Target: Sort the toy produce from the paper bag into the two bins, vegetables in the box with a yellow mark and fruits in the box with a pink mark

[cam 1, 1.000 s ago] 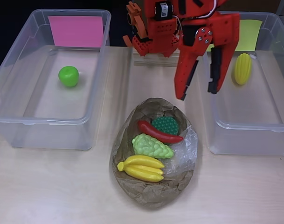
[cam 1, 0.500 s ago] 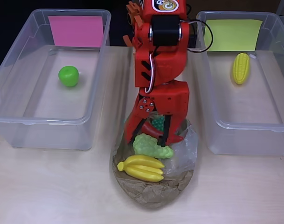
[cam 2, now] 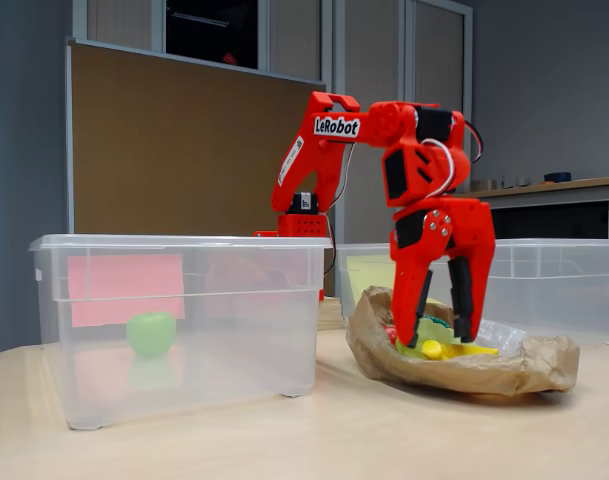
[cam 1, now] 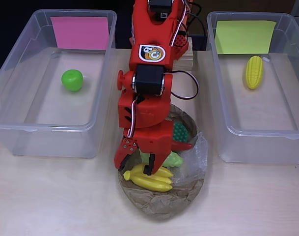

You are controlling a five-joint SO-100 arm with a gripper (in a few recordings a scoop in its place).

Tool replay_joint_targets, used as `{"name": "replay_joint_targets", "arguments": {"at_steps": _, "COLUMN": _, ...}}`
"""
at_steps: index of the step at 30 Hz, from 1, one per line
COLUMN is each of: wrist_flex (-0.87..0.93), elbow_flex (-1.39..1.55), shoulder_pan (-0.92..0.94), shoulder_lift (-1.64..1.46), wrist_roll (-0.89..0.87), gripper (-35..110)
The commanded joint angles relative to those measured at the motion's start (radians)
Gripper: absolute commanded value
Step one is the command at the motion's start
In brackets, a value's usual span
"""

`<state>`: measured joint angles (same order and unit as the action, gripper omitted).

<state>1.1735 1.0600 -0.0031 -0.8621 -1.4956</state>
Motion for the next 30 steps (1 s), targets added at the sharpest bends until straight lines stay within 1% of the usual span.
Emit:
{"name": "replay_joint_targets", "arguments": {"at_steps": 1, "wrist_flex": 0.048, "elbow_flex": -0.060, "shoulder_pan": 0.015, "shoulder_lift": 0.009, "wrist_roll": 0.012, "gripper": 28}}
{"name": "replay_joint_targets", "arguments": {"at_steps": 4, "wrist_flex": 0.069, "elbow_flex": -0.078, "shoulder_pan": 0.020, "shoulder_lift": 0.032, "wrist_roll": 0.020, "gripper": 26}}
{"name": "replay_joint_targets", "arguments": {"at_steps": 7, "wrist_flex": 0.069, "elbow_flex": -0.081, "shoulder_pan": 0.020, "shoulder_lift": 0.044, "wrist_roll": 0.026, "gripper": 16}}
{"name": "replay_joint_targets", "arguments": {"at_steps": 12, "wrist_flex": 0.066, "elbow_flex": -0.081, "shoulder_pan": 0.020, "shoulder_lift": 0.052, "wrist_roll": 0.035, "gripper": 8}}
{"name": "replay_joint_targets", "arguments": {"at_steps": 16, "wrist_flex": 0.067, "elbow_flex": -0.081, "shoulder_pan": 0.021, "shoulder_lift": 0.054, "wrist_roll": 0.061, "gripper": 7}}
{"name": "replay_joint_targets", "arguments": {"at_steps": 18, "wrist_flex": 0.071, "elbow_flex": -0.081, "shoulder_pan": 0.021, "shoulder_lift": 0.054, "wrist_roll": 0.067, "gripper": 0}}
{"name": "replay_joint_targets", "arguments": {"at_steps": 22, "wrist_flex": 0.086, "elbow_flex": -0.094, "shoulder_pan": 0.023, "shoulder_lift": 0.054, "wrist_roll": 0.081, "gripper": 0}}
{"name": "replay_joint_targets", "arguments": {"at_steps": 30, "wrist_flex": 0.242, "elbow_flex": -0.172, "shoulder_pan": 0.032, "shoulder_lift": 0.000, "wrist_roll": 0.173, "gripper": 0}}
